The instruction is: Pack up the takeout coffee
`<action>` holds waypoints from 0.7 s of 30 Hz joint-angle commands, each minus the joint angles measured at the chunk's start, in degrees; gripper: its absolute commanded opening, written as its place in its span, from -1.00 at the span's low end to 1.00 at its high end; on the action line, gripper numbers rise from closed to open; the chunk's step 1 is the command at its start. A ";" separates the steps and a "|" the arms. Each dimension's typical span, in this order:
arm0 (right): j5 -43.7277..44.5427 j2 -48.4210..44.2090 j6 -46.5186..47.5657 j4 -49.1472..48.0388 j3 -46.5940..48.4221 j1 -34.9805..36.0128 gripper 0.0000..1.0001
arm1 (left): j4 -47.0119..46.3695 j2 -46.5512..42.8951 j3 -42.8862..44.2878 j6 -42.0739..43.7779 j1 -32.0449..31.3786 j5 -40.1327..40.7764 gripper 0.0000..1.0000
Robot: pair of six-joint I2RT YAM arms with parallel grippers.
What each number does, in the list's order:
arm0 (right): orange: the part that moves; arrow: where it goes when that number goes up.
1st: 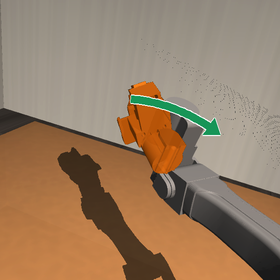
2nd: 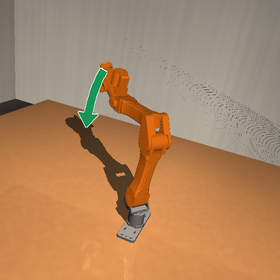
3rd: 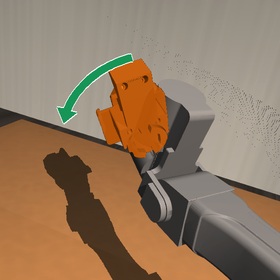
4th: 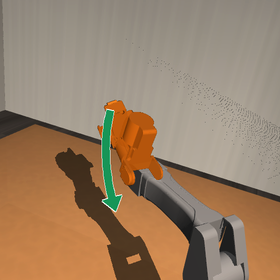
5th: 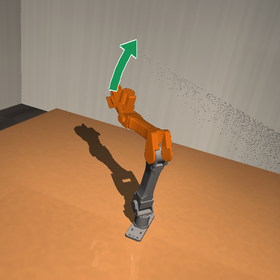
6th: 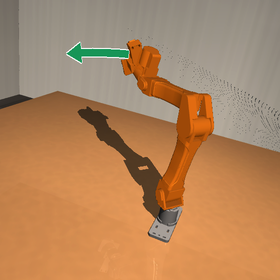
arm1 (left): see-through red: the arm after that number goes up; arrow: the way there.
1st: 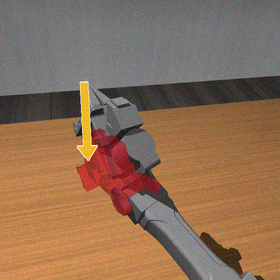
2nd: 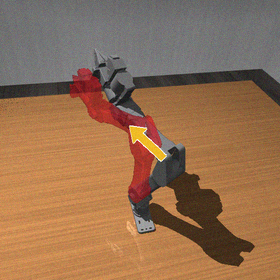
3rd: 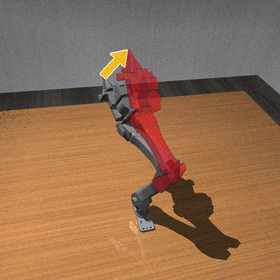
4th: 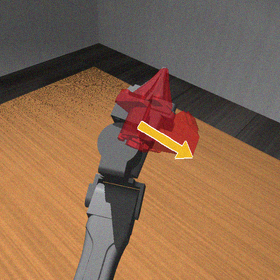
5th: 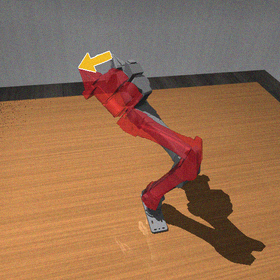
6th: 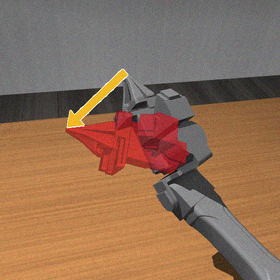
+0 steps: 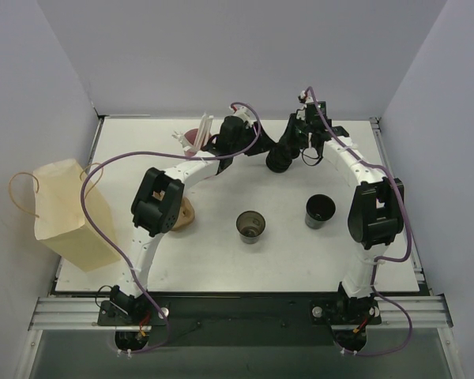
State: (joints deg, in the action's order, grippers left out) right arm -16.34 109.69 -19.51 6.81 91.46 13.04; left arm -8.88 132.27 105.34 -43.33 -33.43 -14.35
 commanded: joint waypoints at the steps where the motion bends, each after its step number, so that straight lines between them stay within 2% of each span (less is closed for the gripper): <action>1: -1.85 0.52 -0.79 -2.24 0.21 -0.47 -0.81 | -4.21 0.71 -0.13 -0.44 0.03 -0.94 0.14; 13: -2.12 -0.08 -1.06 -1.89 0.56 -0.82 -0.83 | -2.63 -2.45 -2.68 2.20 0.12 0.37 0.14; 21: -6.06 -5.18 -2.20 2.33 0.92 -1.35 -0.83 | 1.32 -12.20 -7.95 6.33 0.21 0.03 0.17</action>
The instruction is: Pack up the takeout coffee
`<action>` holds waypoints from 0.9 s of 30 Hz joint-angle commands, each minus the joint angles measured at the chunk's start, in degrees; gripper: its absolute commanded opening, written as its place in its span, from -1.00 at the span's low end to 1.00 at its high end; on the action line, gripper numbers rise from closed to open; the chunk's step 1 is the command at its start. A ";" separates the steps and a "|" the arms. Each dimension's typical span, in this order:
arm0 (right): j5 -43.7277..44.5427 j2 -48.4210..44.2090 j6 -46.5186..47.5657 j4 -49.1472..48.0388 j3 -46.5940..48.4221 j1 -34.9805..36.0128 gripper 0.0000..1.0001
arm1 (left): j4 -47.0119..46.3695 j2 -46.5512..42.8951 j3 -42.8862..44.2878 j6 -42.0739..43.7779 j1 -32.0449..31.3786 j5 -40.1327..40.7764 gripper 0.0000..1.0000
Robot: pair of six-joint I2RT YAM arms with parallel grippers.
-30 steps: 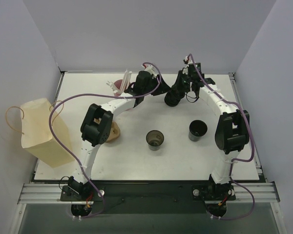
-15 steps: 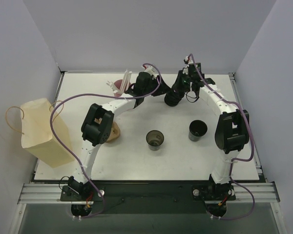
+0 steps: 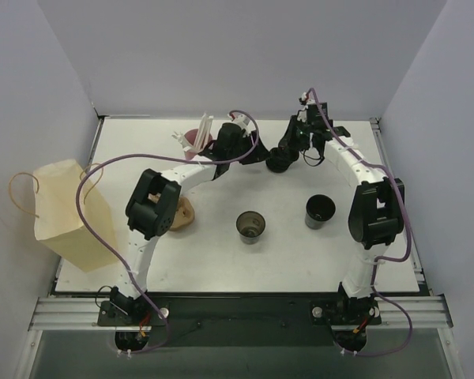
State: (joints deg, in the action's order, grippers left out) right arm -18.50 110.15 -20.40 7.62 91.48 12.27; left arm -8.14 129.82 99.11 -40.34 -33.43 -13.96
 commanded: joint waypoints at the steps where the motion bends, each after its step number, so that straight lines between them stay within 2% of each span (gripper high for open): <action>1: -4.69 -7.82 -1.74 1.61 0.11 -0.41 -0.83 | 1.02 -11.07 -2.68 3.60 0.21 -0.54 0.17; 9: -13.39 -22.42 -9.38 -0.05 -9.56 0.38 -0.82 | 4.01 -28.73 -16.57 6.41 0.03 -6.25 0.17; 13: -19.72 -31.38 -16.67 -6.28 -16.23 1.09 -0.81 | 4.01 -40.57 -27.45 7.37 -1.02 -8.63 0.17; 16: -24.47 -36.57 -23.35 -12.96 -22.04 2.05 -0.81 | 4.62 -48.48 -31.86 8.70 -2.43 -7.84 0.17; 21: -29.21 -43.43 -33.98 -27.37 -31.18 3.98 -0.81 | 0.16 -58.35 -40.21 -0.08 -3.13 -8.98 0.17; 27: -28.78 -46.95 -33.82 -27.48 -33.30 7.50 -0.81 | -5.83 -65.83 -43.48 -8.87 -3.22 -8.02 0.17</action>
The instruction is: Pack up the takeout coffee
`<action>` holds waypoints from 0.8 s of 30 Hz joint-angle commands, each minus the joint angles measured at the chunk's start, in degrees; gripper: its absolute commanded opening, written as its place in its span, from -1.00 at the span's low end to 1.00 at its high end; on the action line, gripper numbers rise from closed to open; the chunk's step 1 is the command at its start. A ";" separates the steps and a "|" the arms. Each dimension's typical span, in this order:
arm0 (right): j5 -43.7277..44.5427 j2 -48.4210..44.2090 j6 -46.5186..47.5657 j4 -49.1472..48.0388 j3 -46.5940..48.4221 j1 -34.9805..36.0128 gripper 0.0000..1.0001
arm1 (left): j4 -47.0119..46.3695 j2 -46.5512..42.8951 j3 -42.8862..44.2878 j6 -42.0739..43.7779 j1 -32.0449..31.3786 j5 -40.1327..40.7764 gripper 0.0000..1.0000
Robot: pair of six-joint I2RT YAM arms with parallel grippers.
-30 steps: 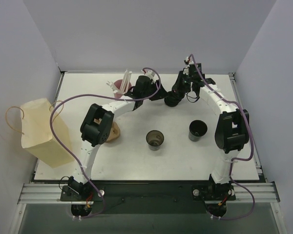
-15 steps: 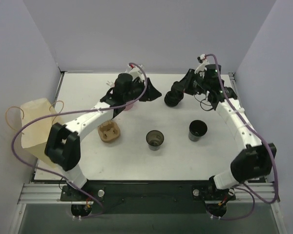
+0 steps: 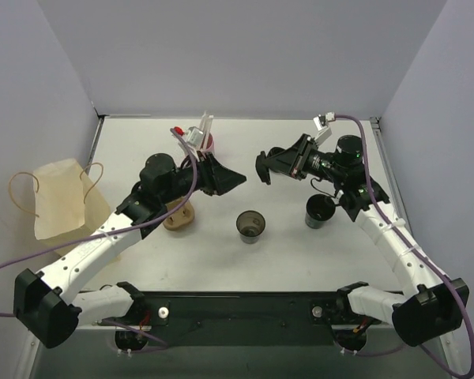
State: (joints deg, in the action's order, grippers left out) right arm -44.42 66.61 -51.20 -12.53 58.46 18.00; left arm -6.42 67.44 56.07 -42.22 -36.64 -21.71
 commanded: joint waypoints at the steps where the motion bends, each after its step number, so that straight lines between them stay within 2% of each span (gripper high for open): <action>1: -2.95 -3.68 -3.20 -7.68 -0.53 2.04 -0.81 | -7.82 -3.80 -0.44 -7.61 -0.09 -0.17 0.17; 7: -2.07 -5.44 -6.01 -10.84 -1.77 3.36 -0.81 | -8.26 -3.54 -0.61 -8.49 -0.45 0.27 0.15; 15: -1.02 -6.67 -6.37 -10.93 -2.03 4.24 -0.80 | -16.78 -2.93 -2.20 -12.71 -1.67 -0.70 0.15; 24: -0.93 -7.28 -7.77 -13.03 -3.00 4.85 -0.81 | -18.90 0.06 -1.14 -13.59 -3.70 0.00 0.10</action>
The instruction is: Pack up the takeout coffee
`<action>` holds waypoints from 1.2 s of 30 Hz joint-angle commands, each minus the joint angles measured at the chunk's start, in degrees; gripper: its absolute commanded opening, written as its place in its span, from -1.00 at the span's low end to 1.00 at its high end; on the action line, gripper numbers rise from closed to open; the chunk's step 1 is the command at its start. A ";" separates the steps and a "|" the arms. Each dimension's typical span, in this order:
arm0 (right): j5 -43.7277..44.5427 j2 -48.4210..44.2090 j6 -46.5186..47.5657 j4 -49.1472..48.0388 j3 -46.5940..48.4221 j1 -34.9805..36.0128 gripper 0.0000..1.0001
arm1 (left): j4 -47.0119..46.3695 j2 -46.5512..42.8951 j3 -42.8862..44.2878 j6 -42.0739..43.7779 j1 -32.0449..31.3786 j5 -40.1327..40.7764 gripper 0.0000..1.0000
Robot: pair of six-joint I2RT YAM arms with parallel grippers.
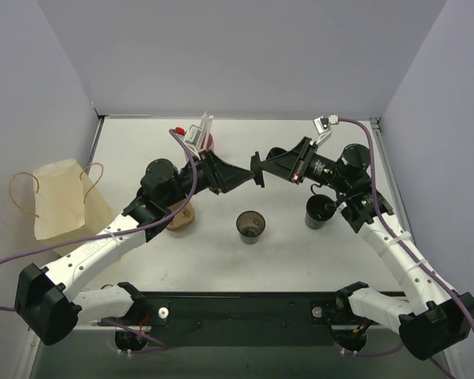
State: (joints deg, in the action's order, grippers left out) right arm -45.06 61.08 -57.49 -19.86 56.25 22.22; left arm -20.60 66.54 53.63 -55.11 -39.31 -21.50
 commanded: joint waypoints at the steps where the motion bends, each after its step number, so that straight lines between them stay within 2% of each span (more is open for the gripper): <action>1: -0.29 -1.75 -1.83 -6.07 -1.05 0.63 -0.81 | -4.71 1.22 1.31 -0.70 -1.21 -0.04 0.10; 7: -0.47 -2.10 -1.92 -6.42 -1.67 1.07 -0.81 | -6.91 1.05 0.87 -1.40 -1.47 1.02 -0.02; 11: -0.47 -2.28 -2.09 -6.60 -2.02 1.16 -0.81 | -7.87 0.87 0.87 -1.75 -1.65 1.46 -0.22; 12: -0.47 -2.37 -2.10 -6.95 -2.02 1.16 -0.80 | -7.96 0.96 0.87 -1.84 -1.73 1.37 -0.38; 14: -0.47 -2.46 -2.18 -6.86 -2.20 1.16 -0.81 | -8.14 1.13 0.95 -1.84 -1.91 1.19 -0.55; 15: -0.47 -2.63 -2.18 -6.95 -2.20 1.16 -0.81 | -8.05 1.05 0.87 -1.75 -2.09 1.11 -0.73; 17: -0.47 -2.72 -2.18 -6.34 -2.28 1.07 -0.75 | -7.88 0.78 0.52 -1.49 -2.17 1.19 -0.94; 18: -0.38 -3.07 -1.57 -5.90 -2.28 1.16 -0.69 | -7.53 0.69 0.51 -1.23 -2.17 1.19 -1.00; 21: -0.12 -4.47 0.62 -1.00 -2.28 1.07 -0.38 | -2.71 -0.27 0.86 1.31 -2.17 1.89 -1.00; 22: 0.58 -5.17 3.59 1.20 -2.28 0.99 -0.19 | -0.52 -0.97 0.95 3.85 -2.17 2.24 -1.00; 24: 1.72 -7.54 7.55 10.07 -2.20 0.64 -0.03 | 7.56 -1.68 2.00 7.02 -2.26 2.86 -1.00; 25: 3.99 -8.42 12.62 13.76 -1.85 0.72 0.10 | 10.72 -2.38 2.62 10.60 -2.44 3.99 -1.00; 26: 5.41 -9.30 14.93 21.45 -1.76 0.63 0.15 | 17.11 -2.82 3.15 12.29 -2.53 4.88 -1.00; 28: 8.92 -11.76 19.42 28.52 -1.41 0.63 0.27 | 23.82 -3.52 4.72 17.03 -3.40 6.89 -1.00; 29: 11.81 -12.38 23.01 33.78 -1.41 0.55 0.37 | 29.42 -3.70 5.17 18.10 -3.84 9.60 -1.00; 31: 13.85 -14.66 25.32 37.33 -1.84 0.55 0.60 | 34.29 -3.27 7.18 20.91 -5.24 12.78 -1.00; 36: 22.81 -19.32 30.77 47.44 -2.99 0.55 0.82 | 50.99 3.40 14.74 24.87 -13.77 26.13 -1.00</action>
State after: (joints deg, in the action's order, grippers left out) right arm -31.00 44.84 -34.33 16.34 53.78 22.92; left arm 14.68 65.73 60.77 -36.67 -47.83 -6.79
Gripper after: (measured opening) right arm 0.884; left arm 0.035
